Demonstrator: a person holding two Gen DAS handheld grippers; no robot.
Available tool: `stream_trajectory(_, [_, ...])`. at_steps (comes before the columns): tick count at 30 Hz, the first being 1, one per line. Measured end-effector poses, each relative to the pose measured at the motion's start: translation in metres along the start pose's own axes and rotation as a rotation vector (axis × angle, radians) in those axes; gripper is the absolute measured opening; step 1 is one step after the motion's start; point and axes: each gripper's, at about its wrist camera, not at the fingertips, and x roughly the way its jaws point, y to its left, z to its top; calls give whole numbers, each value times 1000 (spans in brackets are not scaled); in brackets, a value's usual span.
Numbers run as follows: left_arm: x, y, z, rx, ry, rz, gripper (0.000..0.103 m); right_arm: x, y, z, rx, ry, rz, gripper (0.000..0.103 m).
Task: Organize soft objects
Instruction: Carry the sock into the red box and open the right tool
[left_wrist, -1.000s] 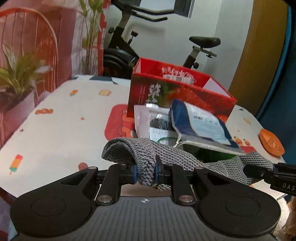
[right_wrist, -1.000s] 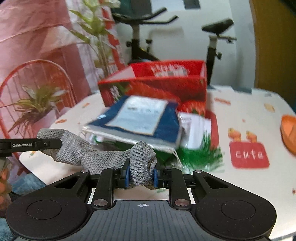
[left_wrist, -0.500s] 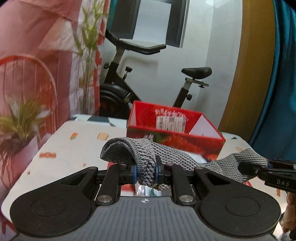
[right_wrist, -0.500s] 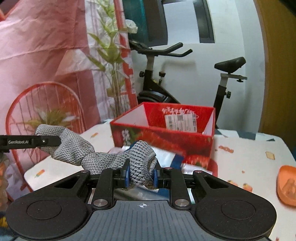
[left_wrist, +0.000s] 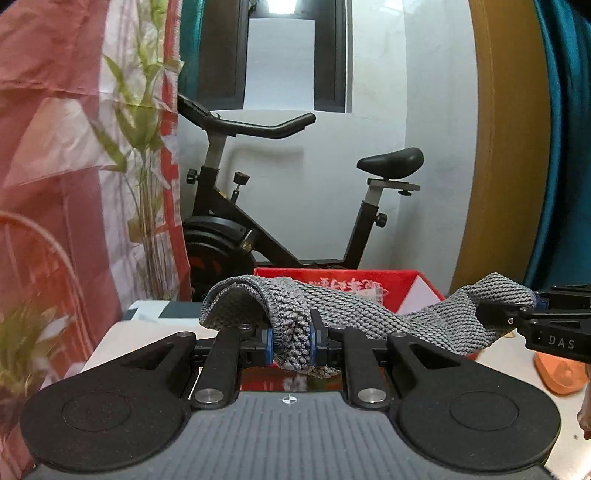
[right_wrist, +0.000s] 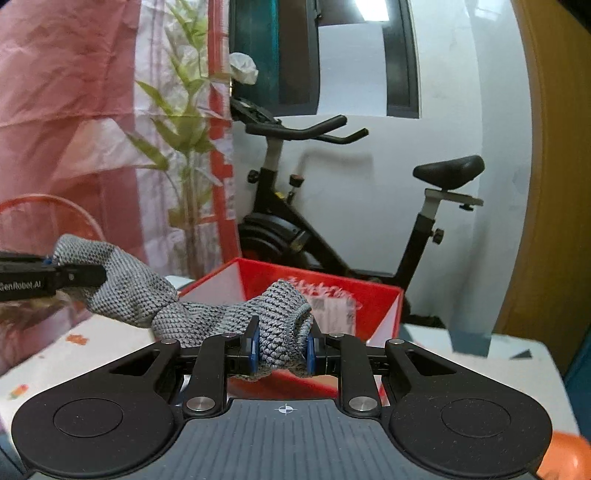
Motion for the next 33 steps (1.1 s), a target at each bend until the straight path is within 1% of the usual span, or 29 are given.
stream_trajectory(2, [16,-1,3,10,10,3,18,17,-3,2,-25,12,-13,21])
stream_trajectory(6, [49,-1,8,20,60,-6,18,47,-8,3,-60,41,-33,21])
stream_trajectory(8, [67,0,9,23,94,-16,18,64,-11,4,-70,63,-39,21])
stream_trajectory(11, [93,6,9,1,161,-34,18,87,-16,7,-72,103,-44,21])
stream_trajectory(14, [117,10,7,-14,229,-49,18,110,-24,8,-53,160,-41,21])
stream_trajectory(17, [137,10,7,-10,278,-74,18,130,-31,9,-51,215,-43,21])
stream_trajectory(19, [147,8,7,6,311,-95,18,141,-33,9,-51,245,-36,21])
stream_trajectory(23, [167,1,-1,53,389,-132,18,165,-32,6,-73,337,-8,21])
stream_trajectory(25, [175,2,-6,58,429,-145,18,176,-30,2,-84,384,3,21])
stream_trajectory(29, [189,7,-13,59,501,-154,18,195,-26,-6,-83,456,21,21])
stream_trajectory(33, [197,7,-17,79,538,-161,19,206,-25,-12,-77,506,36,21])
